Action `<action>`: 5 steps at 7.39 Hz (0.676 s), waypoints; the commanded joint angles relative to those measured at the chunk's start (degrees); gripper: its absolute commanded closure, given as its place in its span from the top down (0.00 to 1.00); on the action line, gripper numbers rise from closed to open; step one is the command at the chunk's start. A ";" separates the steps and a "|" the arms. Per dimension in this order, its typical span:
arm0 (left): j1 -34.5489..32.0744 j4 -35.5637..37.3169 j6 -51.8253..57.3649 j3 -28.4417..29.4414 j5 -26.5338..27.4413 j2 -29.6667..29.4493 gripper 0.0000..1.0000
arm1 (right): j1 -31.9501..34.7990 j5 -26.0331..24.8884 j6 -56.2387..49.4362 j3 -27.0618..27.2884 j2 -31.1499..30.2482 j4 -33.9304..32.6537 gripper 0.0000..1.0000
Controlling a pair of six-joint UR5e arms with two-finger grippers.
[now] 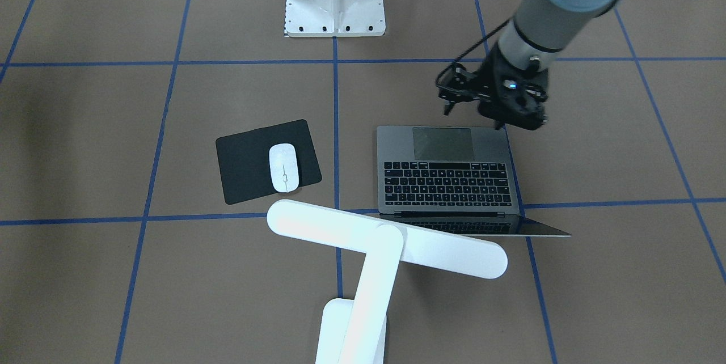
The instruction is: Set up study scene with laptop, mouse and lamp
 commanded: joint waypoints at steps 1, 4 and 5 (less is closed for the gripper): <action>-19.44 0.20 20.18 4.61 -9.33 10.82 1.00 | 2.27 -2.54 -0.08 -2.73 -4.04 3.42 1.00; -35.60 -0.76 52.11 26.40 -8.55 13.84 1.00 | 2.82 -1.92 -0.43 -3.20 -8.51 4.85 1.00; -36.32 -1.29 56.01 28.28 -7.30 15.23 1.00 | 2.82 -0.44 -1.21 -3.20 -10.36 7.29 1.00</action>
